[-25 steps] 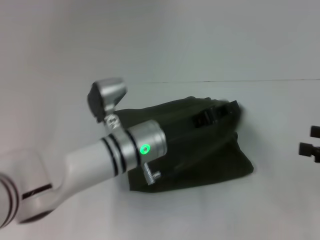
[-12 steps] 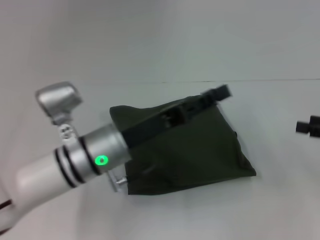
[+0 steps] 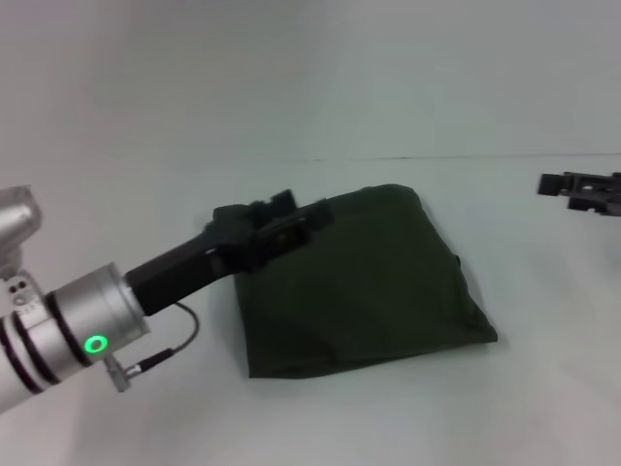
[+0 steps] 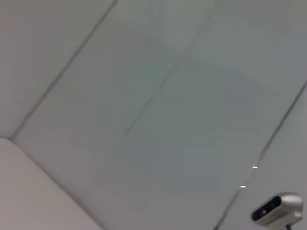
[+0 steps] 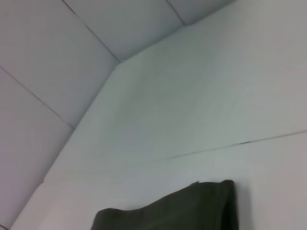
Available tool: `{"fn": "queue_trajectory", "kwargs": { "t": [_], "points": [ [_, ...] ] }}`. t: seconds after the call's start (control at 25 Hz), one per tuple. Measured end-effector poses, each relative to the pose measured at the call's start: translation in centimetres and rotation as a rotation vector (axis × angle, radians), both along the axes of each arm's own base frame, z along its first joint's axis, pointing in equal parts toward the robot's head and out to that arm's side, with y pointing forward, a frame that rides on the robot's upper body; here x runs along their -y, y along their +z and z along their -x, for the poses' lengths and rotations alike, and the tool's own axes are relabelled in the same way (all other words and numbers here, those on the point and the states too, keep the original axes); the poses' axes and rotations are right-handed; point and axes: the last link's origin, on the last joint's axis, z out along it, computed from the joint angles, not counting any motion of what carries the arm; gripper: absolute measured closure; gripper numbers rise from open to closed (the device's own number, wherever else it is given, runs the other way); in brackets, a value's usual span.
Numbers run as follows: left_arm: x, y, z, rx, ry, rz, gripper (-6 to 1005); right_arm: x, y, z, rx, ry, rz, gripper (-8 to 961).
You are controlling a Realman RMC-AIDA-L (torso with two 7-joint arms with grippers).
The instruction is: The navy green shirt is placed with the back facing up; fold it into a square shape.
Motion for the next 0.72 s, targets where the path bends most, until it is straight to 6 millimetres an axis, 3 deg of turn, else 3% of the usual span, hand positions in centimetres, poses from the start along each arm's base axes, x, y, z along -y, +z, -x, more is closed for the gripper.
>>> {"fn": "queue_trajectory", "kwargs": {
  "t": [0.32,0.72],
  "points": [
    [-1.3,1.6,3.1,-0.076,0.157,-0.112,63,-2.3,-3.0,1.8,0.065,0.003,0.049,49],
    [-3.7,1.6,5.3,-0.145,0.379,-0.123,62,-2.7,-3.5,1.8,0.096,0.002,0.045,55]
  ]
}}
